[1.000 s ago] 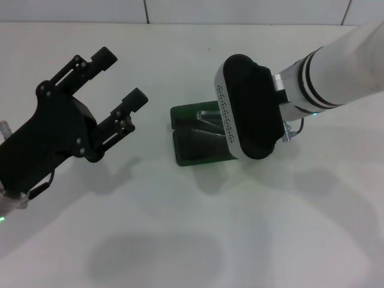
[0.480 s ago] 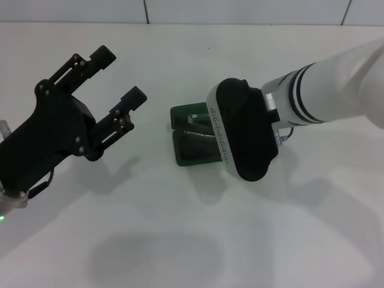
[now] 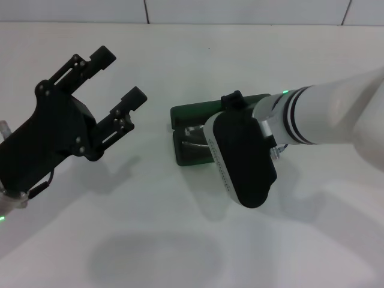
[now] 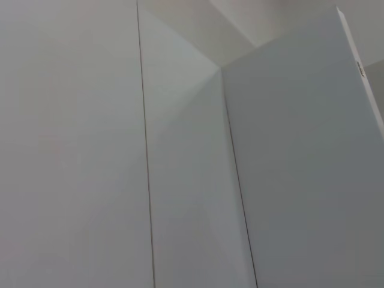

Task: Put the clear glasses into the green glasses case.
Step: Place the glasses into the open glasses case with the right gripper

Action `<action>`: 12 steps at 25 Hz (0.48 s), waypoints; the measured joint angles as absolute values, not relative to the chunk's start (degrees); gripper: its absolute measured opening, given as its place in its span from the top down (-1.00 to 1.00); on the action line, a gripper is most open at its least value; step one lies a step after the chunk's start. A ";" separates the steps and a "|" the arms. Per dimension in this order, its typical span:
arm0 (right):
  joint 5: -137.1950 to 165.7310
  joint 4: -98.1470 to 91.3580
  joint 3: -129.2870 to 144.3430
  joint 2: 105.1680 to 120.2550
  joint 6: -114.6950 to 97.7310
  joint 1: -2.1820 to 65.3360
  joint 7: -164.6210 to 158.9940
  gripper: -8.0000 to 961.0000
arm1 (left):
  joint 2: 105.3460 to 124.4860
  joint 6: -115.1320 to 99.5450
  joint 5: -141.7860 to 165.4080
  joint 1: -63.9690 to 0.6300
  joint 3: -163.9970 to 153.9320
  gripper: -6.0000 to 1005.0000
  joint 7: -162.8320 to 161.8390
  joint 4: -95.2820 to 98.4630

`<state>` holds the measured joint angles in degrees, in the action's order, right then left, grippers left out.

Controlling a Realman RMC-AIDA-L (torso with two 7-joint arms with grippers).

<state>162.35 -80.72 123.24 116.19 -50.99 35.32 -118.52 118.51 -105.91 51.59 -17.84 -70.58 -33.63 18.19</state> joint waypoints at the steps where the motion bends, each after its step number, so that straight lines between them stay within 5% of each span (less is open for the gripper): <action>1: 162.35 -80.72 123.24 116.19 -50.99 35.32 -118.52 0.65 | 118.50 -105.91 51.59 -17.84 -70.57 -0.37 -33.60 18.19; 12: 166.08 -80.24 125.64 116.19 -45.24 32.89 -118.30 0.63 | 118.61 -105.67 51.66 -17.48 -70.58 -0.36 -33.57 18.19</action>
<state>166.08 -80.24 125.64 116.19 -45.24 32.89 -118.30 118.61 -105.67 51.66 -17.48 -70.58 -33.57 18.19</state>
